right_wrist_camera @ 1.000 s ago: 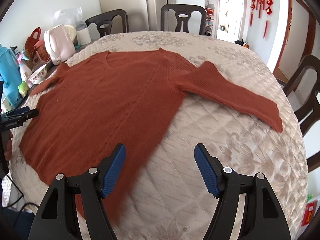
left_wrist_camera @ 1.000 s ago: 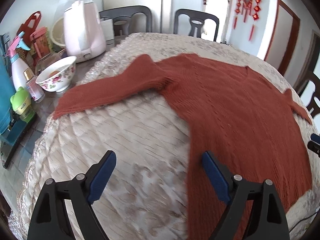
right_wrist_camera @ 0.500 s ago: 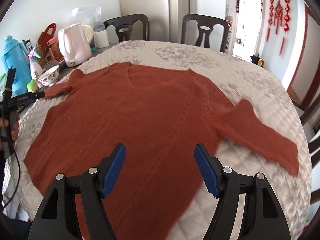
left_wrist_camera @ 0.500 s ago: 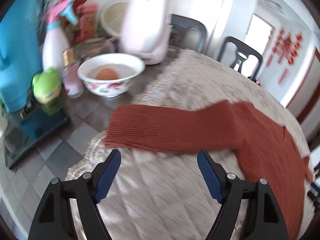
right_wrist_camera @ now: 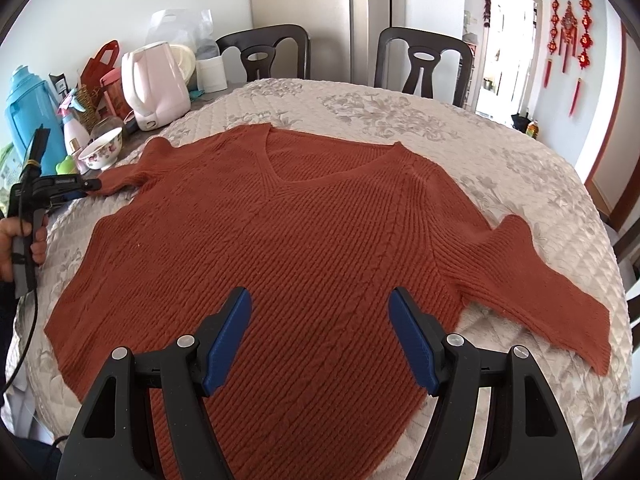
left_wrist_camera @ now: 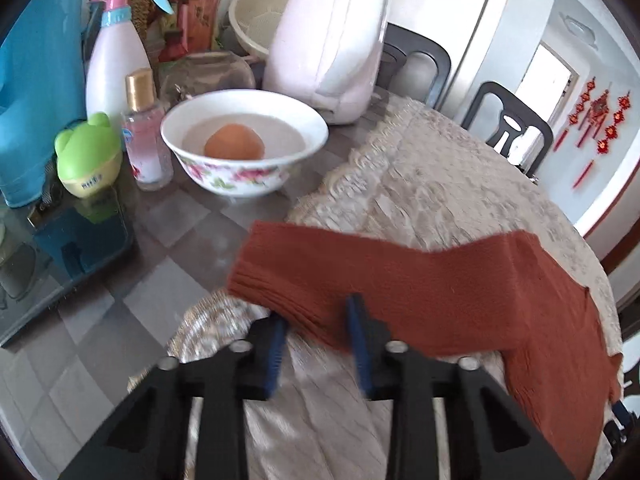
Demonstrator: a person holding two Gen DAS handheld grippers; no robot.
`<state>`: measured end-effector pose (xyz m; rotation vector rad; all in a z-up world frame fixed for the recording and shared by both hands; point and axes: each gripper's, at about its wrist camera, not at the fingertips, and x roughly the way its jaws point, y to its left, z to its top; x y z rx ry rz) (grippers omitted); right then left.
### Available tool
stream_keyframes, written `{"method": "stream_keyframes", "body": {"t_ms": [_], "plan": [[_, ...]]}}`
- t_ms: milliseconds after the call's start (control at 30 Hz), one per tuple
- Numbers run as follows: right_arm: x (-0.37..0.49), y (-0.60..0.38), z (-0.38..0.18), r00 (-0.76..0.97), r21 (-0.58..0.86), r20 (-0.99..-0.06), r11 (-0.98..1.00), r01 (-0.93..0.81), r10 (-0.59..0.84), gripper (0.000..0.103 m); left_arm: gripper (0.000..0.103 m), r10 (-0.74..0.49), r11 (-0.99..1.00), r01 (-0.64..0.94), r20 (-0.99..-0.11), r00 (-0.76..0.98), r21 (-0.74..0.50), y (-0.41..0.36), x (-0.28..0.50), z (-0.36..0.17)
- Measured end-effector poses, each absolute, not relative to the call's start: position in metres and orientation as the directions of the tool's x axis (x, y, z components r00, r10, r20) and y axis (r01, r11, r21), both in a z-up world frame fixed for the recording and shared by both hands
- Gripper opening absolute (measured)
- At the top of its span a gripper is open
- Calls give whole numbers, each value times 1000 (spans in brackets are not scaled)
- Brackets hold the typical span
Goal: Fold small clothes
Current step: 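Reach the left gripper to a sweater sleeve cuff and close on it, then carry the held sleeve across the sweater body with the left gripper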
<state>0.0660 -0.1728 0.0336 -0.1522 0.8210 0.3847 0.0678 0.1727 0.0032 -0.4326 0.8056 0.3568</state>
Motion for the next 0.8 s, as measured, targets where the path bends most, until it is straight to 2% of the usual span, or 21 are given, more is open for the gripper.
{"method": "stream_keyframes", "body": {"t_ms": [33, 133, 333, 533, 667, 800], "plan": [[66, -173, 33, 616, 17, -738, 921, -390, 274, 71, 13, 134, 854, -461, -753, 644, -242, 174, 70, 3], [67, -175, 31, 611, 18, -743, 921, -388, 272, 71, 8, 98, 851, -438, -733, 673, -289, 176, 70, 10], [70, -180, 28, 609, 21, -747, 926, -376, 265, 71, 7, -30, 899, -246, -613, 790, -361, 140, 78, 60], [71, -181, 29, 612, 32, -745, 931, -365, 266, 71, 7, -241, 927, 37, -514, 823, -374, 65, 102, 102], [69, -182, 29, 612, 34, -746, 933, -359, 263, 71, 7, -356, 913, 167, -524, 774, -373, 16, 124, 97], [68, -186, 31, 612, 45, -744, 935, -352, 266, 71, 8, -448, 883, 229, -593, 669, -410, -20, 146, 62]]}}
